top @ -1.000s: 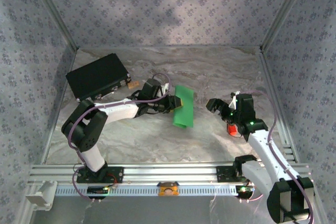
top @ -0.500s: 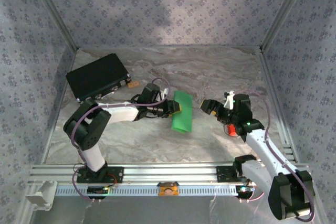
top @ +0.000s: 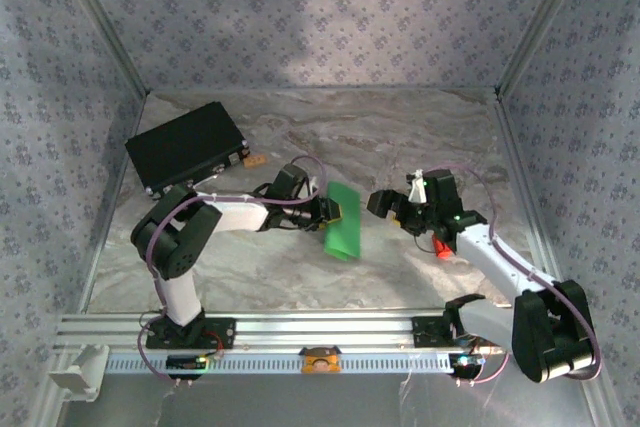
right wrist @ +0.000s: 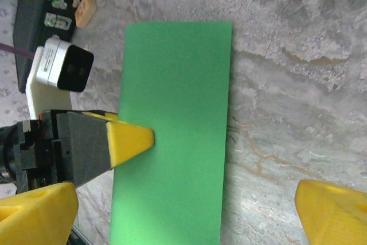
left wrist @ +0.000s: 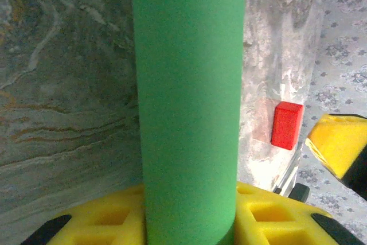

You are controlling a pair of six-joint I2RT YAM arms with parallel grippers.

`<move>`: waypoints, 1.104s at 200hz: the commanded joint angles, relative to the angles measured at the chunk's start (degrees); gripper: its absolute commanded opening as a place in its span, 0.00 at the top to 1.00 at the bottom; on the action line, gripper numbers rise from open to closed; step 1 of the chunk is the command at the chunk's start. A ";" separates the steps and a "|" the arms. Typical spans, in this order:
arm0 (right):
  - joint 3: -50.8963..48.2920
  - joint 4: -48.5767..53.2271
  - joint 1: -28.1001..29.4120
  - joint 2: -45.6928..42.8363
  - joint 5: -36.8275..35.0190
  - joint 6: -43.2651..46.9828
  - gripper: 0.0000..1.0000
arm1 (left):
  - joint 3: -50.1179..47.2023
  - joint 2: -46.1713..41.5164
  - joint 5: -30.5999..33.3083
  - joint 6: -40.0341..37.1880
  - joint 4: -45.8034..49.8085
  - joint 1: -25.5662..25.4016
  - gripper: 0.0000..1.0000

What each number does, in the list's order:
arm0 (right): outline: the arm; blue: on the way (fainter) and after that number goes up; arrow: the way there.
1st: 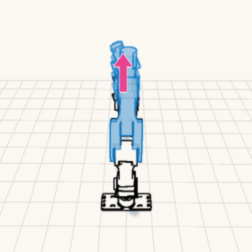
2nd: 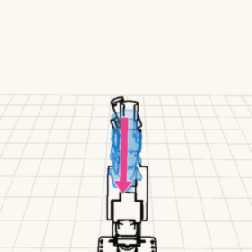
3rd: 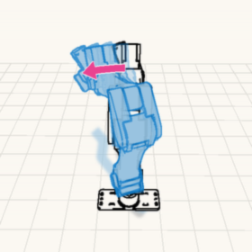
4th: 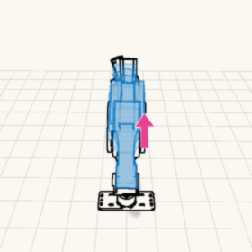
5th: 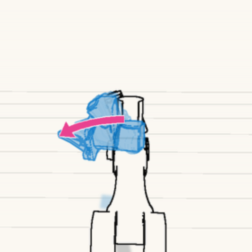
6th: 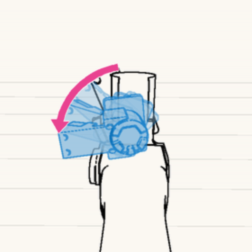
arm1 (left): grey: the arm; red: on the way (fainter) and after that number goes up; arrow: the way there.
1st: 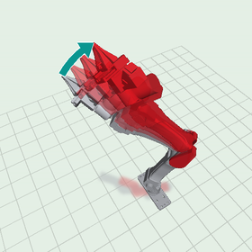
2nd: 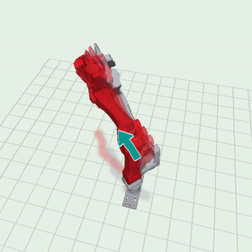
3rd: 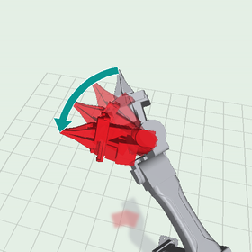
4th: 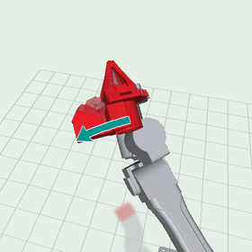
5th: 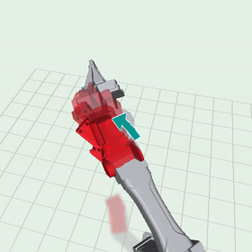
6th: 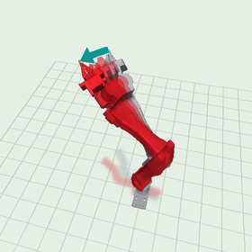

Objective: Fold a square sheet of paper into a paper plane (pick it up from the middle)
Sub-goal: First fold the square sheet of paper in half at the center of the table.

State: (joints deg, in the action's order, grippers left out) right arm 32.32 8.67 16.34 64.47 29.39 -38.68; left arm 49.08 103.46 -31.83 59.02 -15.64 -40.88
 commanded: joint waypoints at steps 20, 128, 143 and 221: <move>2.23 6.57 0.19 2.39 -0.72 1.79 0.01 | 2.65 1.22 2.81 -2.42 4.63 -0.68 0.66; 2.16 8.99 0.02 3.35 -3.77 -0.43 0.01 | 5.76 2.46 5.36 -6.74 12.01 -1.87 0.60; 2.01 9.04 -0.23 3.20 -3.63 -0.57 0.01 | 6.49 1.90 6.25 -7.68 13.37 -2.27 0.57; 1.86 7.95 -0.02 2.86 -2.85 -2.07 0.01 | 8.82 -3.85 17.69 -13.70 23.00 -3.61 0.44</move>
State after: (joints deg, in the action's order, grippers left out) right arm 33.06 15.73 16.27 68.03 26.76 -39.57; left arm 56.51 103.31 -19.35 48.42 2.70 -44.53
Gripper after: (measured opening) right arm 0.988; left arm 0.566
